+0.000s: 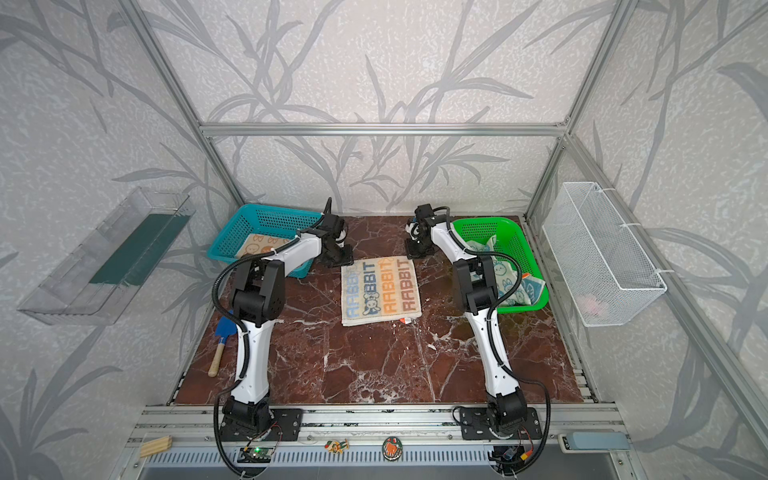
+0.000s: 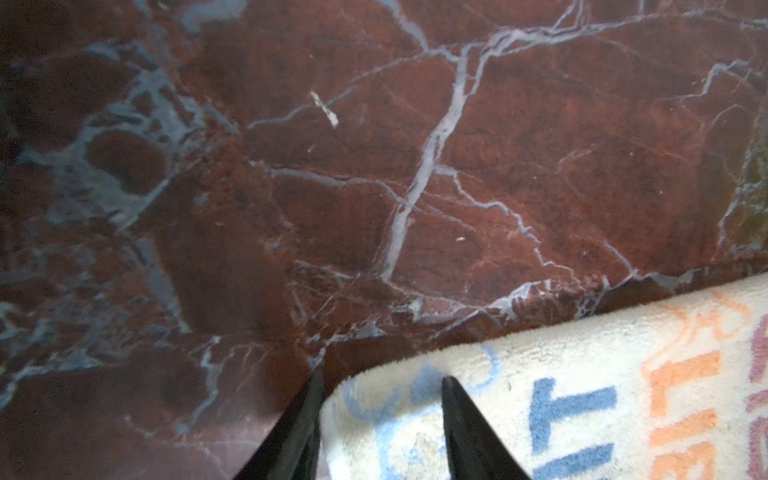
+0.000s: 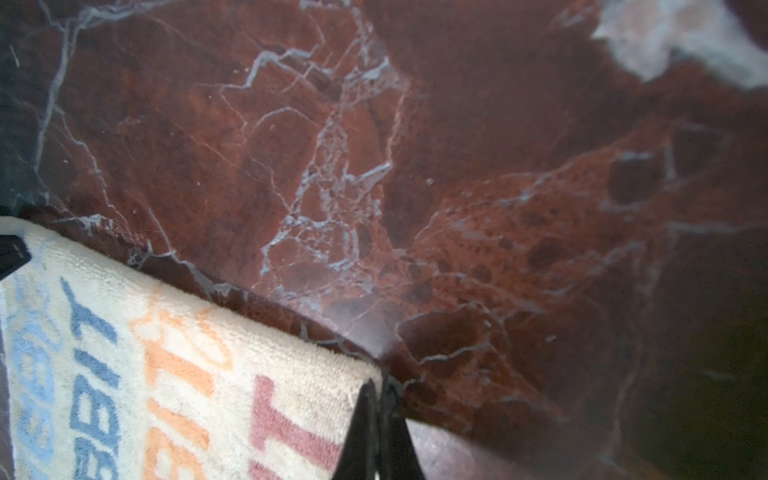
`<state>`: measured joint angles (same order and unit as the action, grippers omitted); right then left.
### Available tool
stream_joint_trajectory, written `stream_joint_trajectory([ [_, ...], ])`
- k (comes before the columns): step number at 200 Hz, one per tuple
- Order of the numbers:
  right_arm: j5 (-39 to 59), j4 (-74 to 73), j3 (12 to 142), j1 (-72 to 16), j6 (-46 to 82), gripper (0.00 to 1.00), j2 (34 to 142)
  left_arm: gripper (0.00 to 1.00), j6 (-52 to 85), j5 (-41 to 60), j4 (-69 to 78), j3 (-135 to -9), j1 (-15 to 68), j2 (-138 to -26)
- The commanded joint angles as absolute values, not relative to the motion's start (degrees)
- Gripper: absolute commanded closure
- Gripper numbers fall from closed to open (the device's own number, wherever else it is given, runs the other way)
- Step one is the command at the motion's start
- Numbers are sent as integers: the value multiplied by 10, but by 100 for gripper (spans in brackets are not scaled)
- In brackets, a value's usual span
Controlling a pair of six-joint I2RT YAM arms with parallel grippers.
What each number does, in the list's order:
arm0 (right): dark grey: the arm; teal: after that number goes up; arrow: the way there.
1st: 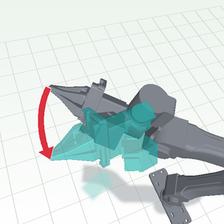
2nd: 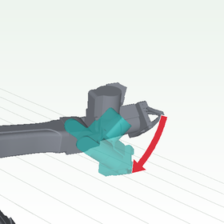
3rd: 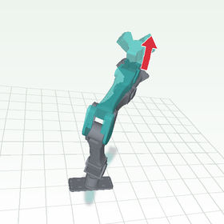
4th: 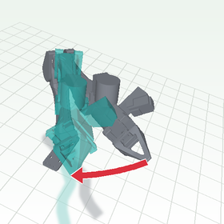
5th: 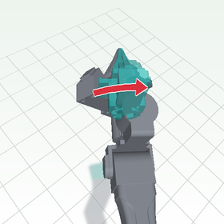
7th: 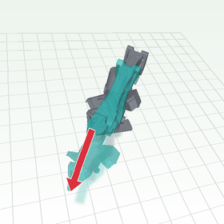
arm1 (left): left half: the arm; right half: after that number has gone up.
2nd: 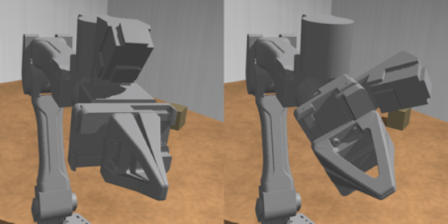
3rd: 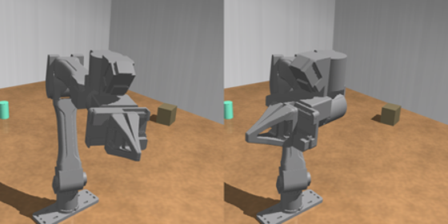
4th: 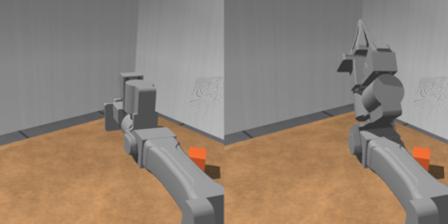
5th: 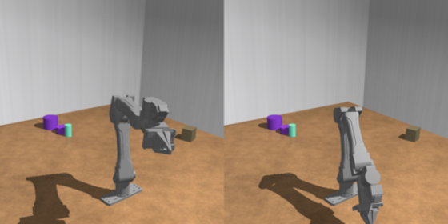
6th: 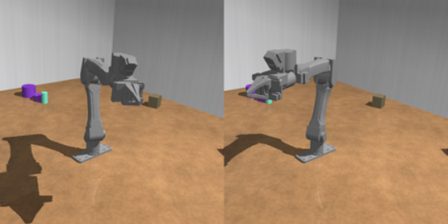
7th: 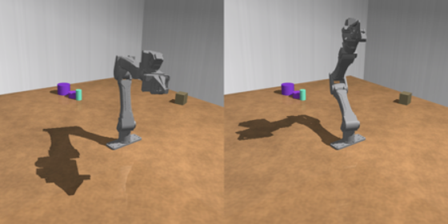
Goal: Fold and stack the towels
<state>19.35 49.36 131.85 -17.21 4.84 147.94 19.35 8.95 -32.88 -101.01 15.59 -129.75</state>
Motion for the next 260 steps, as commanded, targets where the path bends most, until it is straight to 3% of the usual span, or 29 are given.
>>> stream_joint_trajectory([
  [1,189,522,1301,-170,46,100,1483,58,182,86,-356,-1009,155,-1322],
  [118,250,483,1260,-139,85,100,1441,100,163,74,-377,-1041,145,-1326],
  [260,260,439,1144,-128,102,100,1300,100,161,106,-276,-945,142,-1182],
])
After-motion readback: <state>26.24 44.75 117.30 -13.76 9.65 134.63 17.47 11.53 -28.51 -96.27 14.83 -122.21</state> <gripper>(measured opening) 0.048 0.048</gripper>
